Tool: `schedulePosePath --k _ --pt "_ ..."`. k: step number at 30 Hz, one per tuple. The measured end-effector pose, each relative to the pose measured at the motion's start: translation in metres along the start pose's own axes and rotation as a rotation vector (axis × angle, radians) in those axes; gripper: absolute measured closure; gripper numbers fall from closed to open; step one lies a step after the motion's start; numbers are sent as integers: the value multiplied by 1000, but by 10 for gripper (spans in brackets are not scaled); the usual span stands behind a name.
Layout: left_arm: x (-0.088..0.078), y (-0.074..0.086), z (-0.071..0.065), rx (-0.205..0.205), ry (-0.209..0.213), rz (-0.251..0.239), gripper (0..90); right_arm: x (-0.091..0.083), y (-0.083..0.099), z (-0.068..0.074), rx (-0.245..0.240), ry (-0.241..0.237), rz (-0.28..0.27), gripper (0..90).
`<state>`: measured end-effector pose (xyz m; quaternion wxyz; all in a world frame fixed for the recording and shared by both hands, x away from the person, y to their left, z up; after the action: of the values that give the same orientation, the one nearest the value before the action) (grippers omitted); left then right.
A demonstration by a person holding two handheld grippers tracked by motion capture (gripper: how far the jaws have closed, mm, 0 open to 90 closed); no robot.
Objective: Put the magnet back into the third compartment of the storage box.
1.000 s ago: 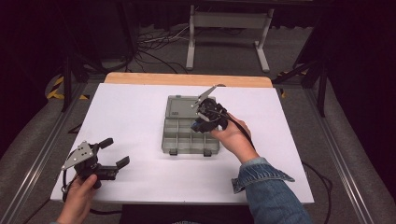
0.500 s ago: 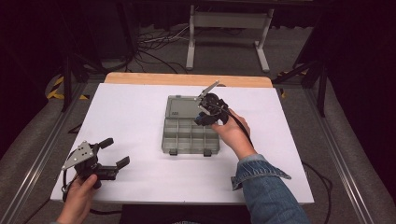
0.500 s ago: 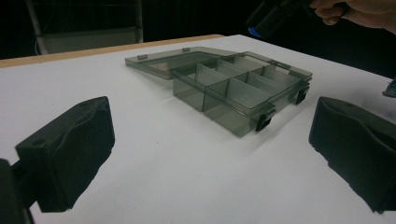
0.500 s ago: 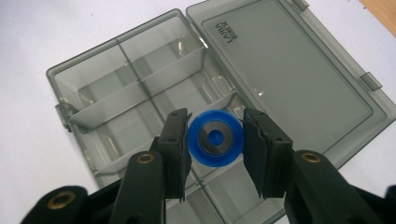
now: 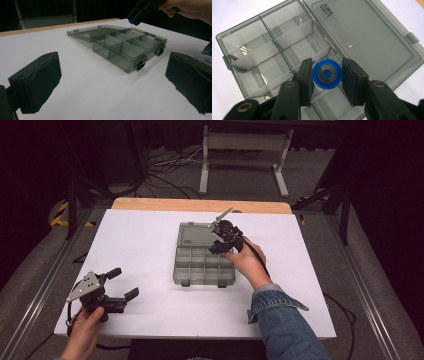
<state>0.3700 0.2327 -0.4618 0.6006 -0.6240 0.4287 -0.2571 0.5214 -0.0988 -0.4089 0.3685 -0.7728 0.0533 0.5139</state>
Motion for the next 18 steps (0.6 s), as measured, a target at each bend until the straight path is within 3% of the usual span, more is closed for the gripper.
schedulePosePath --k 18 --pt "0 0 0 -2 -1 3 9 25 5 2 -10 -19 47 619"
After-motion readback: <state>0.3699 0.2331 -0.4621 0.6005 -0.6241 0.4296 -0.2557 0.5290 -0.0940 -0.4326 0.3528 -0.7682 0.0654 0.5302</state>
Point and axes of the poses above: each handheld gripper's, and its own axes: x roughly forward along the jaws, y roughly out of its underside, z roughly to its left, the point moved 5 cm from there along x, roughly forward along the jaws, and after that the axes turned 10 degrees about y, right-handed, at the moved point
